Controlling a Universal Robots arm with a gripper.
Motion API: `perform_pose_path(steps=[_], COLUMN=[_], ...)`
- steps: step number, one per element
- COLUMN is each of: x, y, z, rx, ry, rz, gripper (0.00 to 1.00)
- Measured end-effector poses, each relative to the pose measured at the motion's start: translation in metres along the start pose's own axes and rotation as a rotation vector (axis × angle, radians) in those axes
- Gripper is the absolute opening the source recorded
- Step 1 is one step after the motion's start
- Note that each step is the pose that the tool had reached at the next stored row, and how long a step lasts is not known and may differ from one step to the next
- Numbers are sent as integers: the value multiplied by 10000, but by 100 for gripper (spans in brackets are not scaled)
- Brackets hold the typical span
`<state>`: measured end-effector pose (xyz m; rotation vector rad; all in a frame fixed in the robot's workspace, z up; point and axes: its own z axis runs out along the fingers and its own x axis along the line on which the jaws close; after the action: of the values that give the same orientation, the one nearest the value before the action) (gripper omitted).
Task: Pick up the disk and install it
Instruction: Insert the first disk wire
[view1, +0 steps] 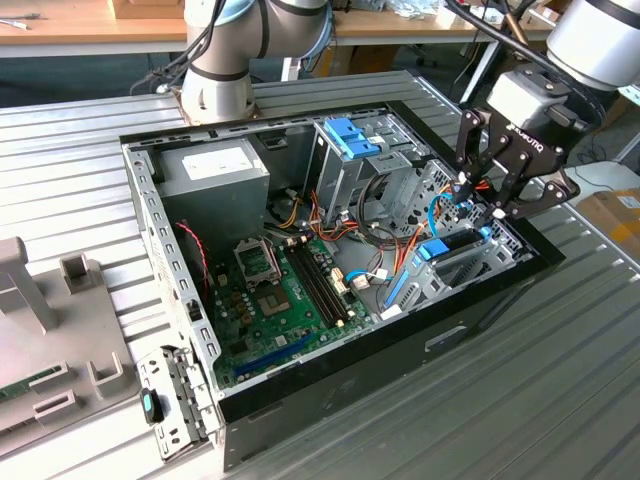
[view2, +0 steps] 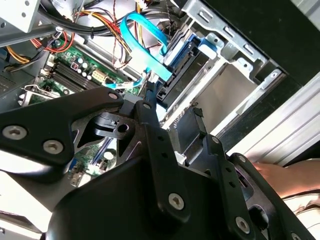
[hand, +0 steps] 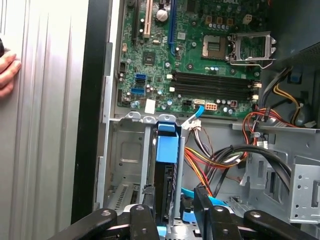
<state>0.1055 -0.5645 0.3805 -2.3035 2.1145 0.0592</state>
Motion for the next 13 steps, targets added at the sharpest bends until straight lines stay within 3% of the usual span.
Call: perform_pose_path(steps=[9,13], x=[9,9], y=[-165,-175], z=[-3,-3], rx=[-30,-33], ry=[13,14], rz=[-796,-866], gripper=[44,44])
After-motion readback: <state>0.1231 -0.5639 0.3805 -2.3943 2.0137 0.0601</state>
